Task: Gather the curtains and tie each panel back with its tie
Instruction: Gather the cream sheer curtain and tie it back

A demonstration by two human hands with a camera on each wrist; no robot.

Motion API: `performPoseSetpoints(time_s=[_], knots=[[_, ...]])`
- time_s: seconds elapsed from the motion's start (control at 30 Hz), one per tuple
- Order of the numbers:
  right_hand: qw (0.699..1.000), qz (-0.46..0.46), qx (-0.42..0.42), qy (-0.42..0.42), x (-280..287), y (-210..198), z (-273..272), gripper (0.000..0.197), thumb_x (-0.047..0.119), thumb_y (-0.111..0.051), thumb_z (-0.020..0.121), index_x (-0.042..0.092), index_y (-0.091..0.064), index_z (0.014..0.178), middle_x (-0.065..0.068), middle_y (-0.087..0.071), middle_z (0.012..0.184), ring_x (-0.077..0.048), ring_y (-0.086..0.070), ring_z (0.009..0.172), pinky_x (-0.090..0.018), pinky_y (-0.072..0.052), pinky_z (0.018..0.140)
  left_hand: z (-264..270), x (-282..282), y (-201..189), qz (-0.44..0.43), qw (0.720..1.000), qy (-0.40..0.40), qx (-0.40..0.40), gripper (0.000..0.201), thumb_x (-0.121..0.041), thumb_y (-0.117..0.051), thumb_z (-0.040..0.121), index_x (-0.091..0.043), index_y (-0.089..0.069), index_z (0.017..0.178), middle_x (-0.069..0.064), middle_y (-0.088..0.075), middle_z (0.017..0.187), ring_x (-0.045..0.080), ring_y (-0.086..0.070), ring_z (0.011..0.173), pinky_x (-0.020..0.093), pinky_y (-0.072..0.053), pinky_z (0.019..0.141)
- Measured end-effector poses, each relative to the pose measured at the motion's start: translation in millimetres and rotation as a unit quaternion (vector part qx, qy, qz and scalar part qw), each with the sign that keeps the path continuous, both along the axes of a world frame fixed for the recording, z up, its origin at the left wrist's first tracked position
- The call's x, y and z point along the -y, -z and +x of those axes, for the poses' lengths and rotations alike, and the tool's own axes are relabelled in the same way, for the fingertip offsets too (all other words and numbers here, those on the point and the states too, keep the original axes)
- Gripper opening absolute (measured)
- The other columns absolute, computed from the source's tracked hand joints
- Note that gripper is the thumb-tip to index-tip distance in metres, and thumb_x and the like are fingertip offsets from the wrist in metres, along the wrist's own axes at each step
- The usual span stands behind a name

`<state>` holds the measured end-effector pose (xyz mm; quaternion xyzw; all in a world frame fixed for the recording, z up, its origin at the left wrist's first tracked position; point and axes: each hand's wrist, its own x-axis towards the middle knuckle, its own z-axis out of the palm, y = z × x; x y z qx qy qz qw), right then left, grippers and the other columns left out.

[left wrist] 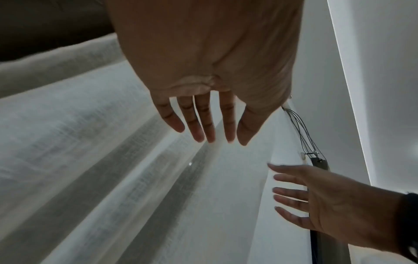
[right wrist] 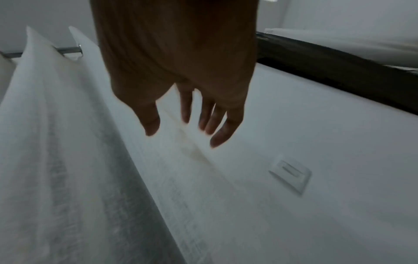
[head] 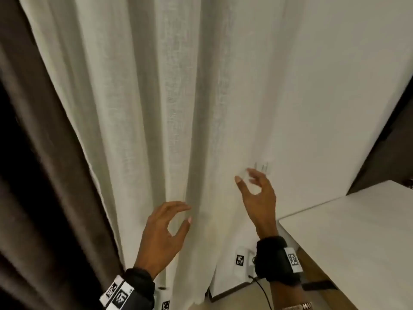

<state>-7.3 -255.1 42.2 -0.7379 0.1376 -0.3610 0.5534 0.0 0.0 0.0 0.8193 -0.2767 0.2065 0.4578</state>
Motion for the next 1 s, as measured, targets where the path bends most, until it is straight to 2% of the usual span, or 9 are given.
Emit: performPoseSetpoints(time_s=[0.1,0.23,0.37,0.43,0.6,0.7,0.83,0.9,1.0], knots=[[0.998,0.048,0.015,0.05,21.8,-9.4,24.3,0.1,0.057,-0.091,0.074,0.036,-0.036,0.155,0.004,-0.042,0.155,-0.012,-0.044,0.142,-0.032,-0.043,0.108,11.3,26.5,-2.0,-0.037,0.995,-0.093,0.018,0.035,-0.03,-0.085,0.089,-0.031,-0.067,0.118,-0.015,-0.056,0.124,0.001,-0.057,0.117,0.015,-0.045,0.094],[0.997,-0.025,-0.045,-0.057,16.4,7.6,50.1,0.03,0.041,-0.075,0.097,0.015,-0.071,0.11,0.0,-0.077,0.104,-0.017,-0.073,0.097,-0.037,-0.057,0.083,26.6,42.4,-6.2,-0.085,0.974,-0.205,0.042,0.045,-0.05,-0.086,0.081,-0.023,-0.056,0.102,-0.006,-0.053,0.11,0.019,-0.058,0.103,0.014,-0.042,0.083],[0.964,-0.051,-0.033,-0.258,-20.5,18.8,54.3,0.021,0.039,-0.062,0.106,0.03,-0.076,0.119,0.021,-0.078,0.106,-0.001,-0.073,0.098,-0.019,-0.059,0.081,41.0,47.0,-8.5,-0.109,0.966,-0.232,-0.029,0.087,-0.054,-0.091,0.077,-0.024,-0.044,0.145,-0.007,-0.052,0.135,0.012,-0.056,0.116,0.024,-0.048,0.092],[0.958,-0.052,-0.041,-0.279,-26.3,25.0,60.6,0.018,0.041,-0.065,0.104,0.033,-0.076,0.116,0.021,-0.077,0.109,-0.005,-0.073,0.102,-0.023,-0.061,0.084,49.9,46.8,-9.3,-0.125,0.962,-0.228,-0.087,0.094,-0.04,-0.088,0.085,-0.033,-0.028,0.158,-0.008,-0.053,0.142,0.011,-0.059,0.117,0.032,-0.053,0.092],[0.96,-0.08,-0.052,-0.265,-17.1,43.3,71.2,0.037,0.048,-0.079,0.09,0.034,-0.074,0.124,0.022,-0.056,0.132,0.001,-0.06,0.118,-0.02,-0.055,0.094,66.4,39.1,0.5,-0.121,0.953,-0.27,-0.072,0.061,-0.011,-0.067,0.1,-0.025,-0.042,0.154,0.002,-0.067,0.137,0.025,-0.068,0.114,0.05,-0.062,0.095],[0.952,-0.08,-0.036,-0.293,-32.1,45.5,67.5,0.04,0.046,-0.08,0.09,0.033,-0.073,0.127,0.024,-0.054,0.134,-0.001,-0.061,0.12,-0.023,-0.056,0.099,61.0,37.1,3.9,-0.129,0.953,-0.262,-0.077,0.055,-0.027,-0.068,0.101,-0.031,-0.045,0.151,-0.005,-0.068,0.138,0.021,-0.069,0.116,0.05,-0.062,0.093],[0.951,-0.087,-0.055,-0.29,-59.9,39.0,67.6,0.036,0.048,-0.075,0.093,0.035,-0.066,0.126,0.02,-0.062,0.123,-0.002,-0.066,0.112,-0.033,-0.062,0.093,49.3,46.7,-14.8,-0.097,0.979,-0.169,-0.051,0.061,-0.069,-0.063,0.091,-0.039,-0.05,0.142,-0.022,-0.068,0.127,-0.002,-0.066,0.115,0.022,-0.055,0.09],[0.934,-0.129,-0.055,-0.329,-68.3,36.4,66.7,0.036,0.039,-0.073,0.095,0.035,-0.064,0.13,0.02,-0.063,0.124,-0.002,-0.065,0.113,-0.034,-0.062,0.094,58.3,54.7,-26.4,-0.063,0.983,-0.169,-0.037,0.048,-0.066,-0.067,0.091,-0.041,-0.054,0.129,-0.023,-0.07,0.114,-0.004,-0.068,0.102,0.019,-0.056,0.081],[0.941,-0.153,0.018,-0.3,-58.9,31.3,62.0,0.032,0.027,-0.072,0.097,0.032,-0.066,0.128,0.021,-0.066,0.124,-0.006,-0.066,0.114,-0.034,-0.063,0.087,77.7,52.9,-33.8,-0.08,0.973,-0.215,-0.031,0.018,-0.046,-0.069,0.099,-0.038,-0.066,0.115,-0.02,-0.076,0.095,0.004,-0.073,0.083,0.033,-0.063,0.072]])
